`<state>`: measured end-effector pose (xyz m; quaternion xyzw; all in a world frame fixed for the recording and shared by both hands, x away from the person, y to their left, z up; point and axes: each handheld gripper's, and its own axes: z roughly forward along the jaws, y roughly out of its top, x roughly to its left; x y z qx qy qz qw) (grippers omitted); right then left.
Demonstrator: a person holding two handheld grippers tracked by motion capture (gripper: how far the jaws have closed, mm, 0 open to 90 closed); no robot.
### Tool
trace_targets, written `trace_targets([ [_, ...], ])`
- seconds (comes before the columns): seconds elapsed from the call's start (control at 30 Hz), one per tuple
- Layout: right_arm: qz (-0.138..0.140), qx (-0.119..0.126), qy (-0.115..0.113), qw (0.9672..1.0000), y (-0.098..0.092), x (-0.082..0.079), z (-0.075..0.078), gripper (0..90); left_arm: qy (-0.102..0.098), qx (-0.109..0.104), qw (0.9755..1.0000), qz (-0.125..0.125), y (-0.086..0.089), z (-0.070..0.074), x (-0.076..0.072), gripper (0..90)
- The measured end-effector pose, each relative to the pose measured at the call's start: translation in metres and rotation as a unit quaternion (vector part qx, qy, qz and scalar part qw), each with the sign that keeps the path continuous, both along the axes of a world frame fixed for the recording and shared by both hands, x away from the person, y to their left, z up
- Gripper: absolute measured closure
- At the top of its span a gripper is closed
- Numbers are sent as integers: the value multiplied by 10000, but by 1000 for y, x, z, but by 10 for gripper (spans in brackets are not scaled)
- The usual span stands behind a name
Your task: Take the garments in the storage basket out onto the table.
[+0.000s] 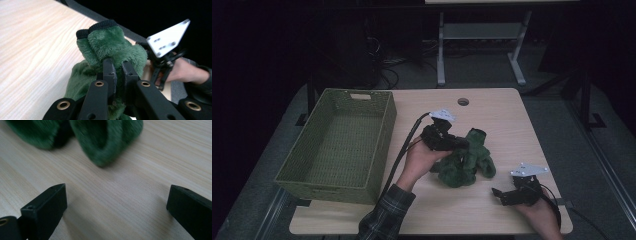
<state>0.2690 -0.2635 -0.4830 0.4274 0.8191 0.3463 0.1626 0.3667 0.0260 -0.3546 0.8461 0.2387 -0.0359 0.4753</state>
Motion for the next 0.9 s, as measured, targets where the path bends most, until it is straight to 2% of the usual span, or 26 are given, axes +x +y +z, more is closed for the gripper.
trace_targets([
  [0.17,1,-3,4,10000,0,0,0,25,127,149,9998,66,-1,-27,8,840],
  [0.43,-4,2,8,10000,0,0,0,25,112,334,9992,180,-2,-64,21,839],
  [0.5,-3,4,8,10000,0,0,0,25,135,444,9987,228,-4,-71,23,838],
  [0.77,-1,-3,7,10000,0,0,0,25,105,766,9969,168,-12,-92,27,820],
  [0.83,-2,-2,8,10000,0,0,0,25,85,763,9969,170,-13,-92,27,788],
  [0.9,-3,-1,8,10000,0,0,0,26,-3,815,9964,211,-12,-87,25,714],
])
